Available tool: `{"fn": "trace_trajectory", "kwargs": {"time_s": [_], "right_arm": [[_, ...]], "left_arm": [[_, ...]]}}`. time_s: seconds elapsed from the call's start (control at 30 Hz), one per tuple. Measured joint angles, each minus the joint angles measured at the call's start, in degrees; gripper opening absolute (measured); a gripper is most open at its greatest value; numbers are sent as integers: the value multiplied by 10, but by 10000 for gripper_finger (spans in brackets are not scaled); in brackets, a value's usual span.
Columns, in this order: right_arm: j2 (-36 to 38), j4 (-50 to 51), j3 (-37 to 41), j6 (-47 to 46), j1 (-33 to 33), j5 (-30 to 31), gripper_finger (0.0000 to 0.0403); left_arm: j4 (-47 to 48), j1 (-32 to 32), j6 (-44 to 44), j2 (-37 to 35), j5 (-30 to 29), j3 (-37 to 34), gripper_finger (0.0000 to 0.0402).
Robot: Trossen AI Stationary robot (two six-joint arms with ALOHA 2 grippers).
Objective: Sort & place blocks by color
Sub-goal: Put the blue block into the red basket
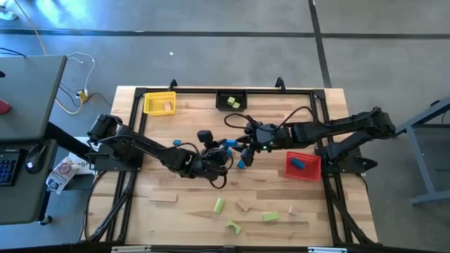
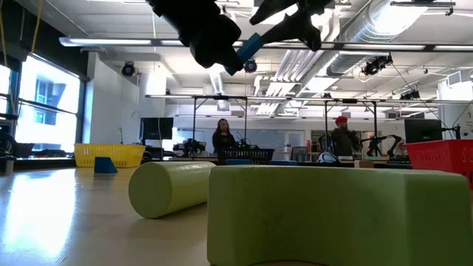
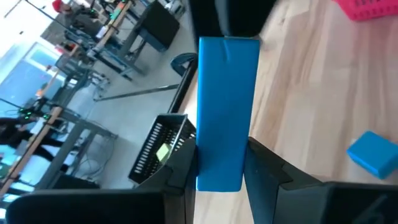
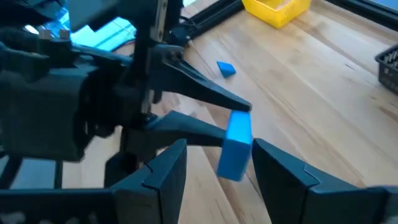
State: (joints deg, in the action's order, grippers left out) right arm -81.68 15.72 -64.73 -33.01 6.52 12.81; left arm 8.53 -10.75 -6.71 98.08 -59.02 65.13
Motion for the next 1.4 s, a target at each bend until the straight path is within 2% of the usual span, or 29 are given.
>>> {"fn": "trace_trajectory", "kwargs": {"time_s": [0.37,0.47,0.63,0.87,1.1,1.4], "right_arm": [[-11,-6,0,10,-1,43,158],[-11,-5,0,22,-1,50,126],[-11,-6,0,36,-2,53,34],[-11,13,0,52,-1,55,35],[-12,77,0,62,-1,63,31],[-12,209,0,20,29,128,31]], "left_arm": [[-62,6,-51,0,-2,0,76],[-67,6,-55,0,-1,0,76],[-67,7,-56,0,-10,0,79],[-68,10,-60,0,5,0,113],[-68,14,-19,0,8,0,146],[-40,14,-8,0,20,0,173]]}}
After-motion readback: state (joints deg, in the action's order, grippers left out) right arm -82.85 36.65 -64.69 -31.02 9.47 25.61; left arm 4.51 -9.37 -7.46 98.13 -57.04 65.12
